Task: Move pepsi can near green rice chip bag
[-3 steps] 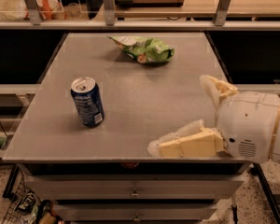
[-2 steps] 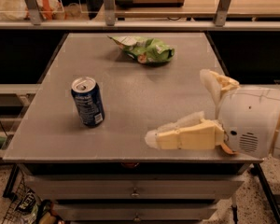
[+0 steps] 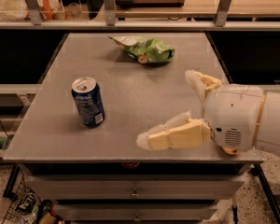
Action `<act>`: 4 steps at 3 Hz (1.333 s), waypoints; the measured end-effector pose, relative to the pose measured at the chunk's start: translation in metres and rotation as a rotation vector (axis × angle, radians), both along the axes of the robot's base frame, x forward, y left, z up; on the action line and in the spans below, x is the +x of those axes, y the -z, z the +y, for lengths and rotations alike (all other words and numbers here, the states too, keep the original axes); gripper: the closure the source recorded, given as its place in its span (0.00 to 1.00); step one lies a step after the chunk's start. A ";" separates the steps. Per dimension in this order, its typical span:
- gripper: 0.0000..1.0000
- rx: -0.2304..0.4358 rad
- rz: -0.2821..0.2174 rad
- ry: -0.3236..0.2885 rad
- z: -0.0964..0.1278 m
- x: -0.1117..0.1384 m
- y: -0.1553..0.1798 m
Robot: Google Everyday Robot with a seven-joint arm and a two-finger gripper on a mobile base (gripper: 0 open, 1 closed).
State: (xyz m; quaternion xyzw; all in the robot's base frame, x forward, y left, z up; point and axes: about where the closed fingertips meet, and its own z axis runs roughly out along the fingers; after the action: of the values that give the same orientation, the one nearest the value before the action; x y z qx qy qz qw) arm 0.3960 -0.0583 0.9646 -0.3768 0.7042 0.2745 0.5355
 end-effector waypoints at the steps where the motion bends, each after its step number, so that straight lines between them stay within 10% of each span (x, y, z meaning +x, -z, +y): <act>1: 0.00 -0.034 0.013 -0.055 0.028 0.015 0.026; 4: 0.00 0.022 0.041 -0.008 0.115 0.065 0.096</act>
Offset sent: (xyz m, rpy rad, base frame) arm 0.0601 0.0817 -0.0884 -0.0562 0.0438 0.0604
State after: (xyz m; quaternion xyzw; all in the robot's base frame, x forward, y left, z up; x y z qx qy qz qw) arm 0.4611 0.0564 0.8683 -0.3678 0.7106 0.2922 0.5239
